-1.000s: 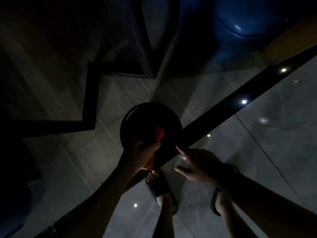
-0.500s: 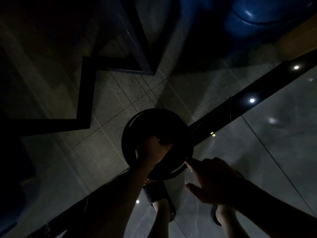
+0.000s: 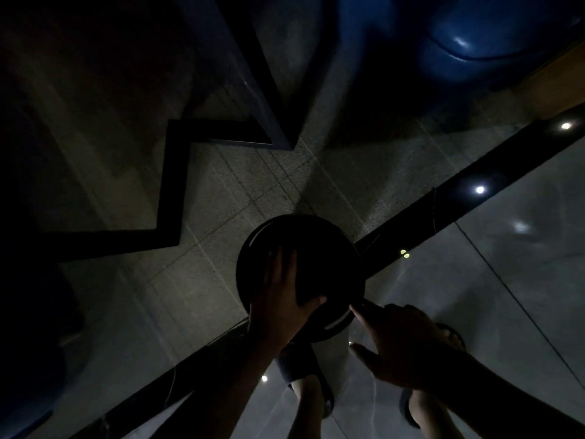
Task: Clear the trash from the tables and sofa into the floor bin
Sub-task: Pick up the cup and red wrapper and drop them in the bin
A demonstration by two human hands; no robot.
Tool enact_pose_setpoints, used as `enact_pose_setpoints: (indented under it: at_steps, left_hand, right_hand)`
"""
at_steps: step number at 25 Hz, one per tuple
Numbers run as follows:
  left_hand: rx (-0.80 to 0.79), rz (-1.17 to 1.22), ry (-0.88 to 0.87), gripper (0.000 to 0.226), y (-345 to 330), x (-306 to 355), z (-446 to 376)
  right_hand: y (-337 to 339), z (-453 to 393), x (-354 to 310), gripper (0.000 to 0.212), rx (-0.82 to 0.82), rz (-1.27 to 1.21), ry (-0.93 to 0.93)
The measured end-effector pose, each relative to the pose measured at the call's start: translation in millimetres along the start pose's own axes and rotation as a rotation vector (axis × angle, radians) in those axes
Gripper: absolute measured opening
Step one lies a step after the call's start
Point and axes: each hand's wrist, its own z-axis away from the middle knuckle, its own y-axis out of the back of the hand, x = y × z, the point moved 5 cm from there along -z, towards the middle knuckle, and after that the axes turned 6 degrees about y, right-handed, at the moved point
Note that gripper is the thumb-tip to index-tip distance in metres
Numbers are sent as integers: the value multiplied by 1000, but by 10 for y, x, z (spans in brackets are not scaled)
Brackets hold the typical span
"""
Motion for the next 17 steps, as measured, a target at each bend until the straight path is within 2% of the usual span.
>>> enact_pose_setpoints:
  at_steps: [2, 4, 8, 14, 17]
  left_hand:
    - [62, -148, -77, 117, 174, -78, 183]
    - [102, -218, -65, 130, 300, -184, 346]
    - [33, -139, -1, 152, 285, -415, 541]
    - [51, -56, -18, 146, 193, -449, 542]
    - [83, -38, -33, 146, 198, -443, 539]
  right_hand:
    - [8, 3, -13, 77, -45, 35, -20]
    - [46, 7, -13, 75, -51, 73, -31]
    - [166, 69, -23, 74, 35, 86, -36]
    - [465, 53, -17, 72, 302, -99, -155]
    - [512, -124, -112, 48, 317, -262, -196]
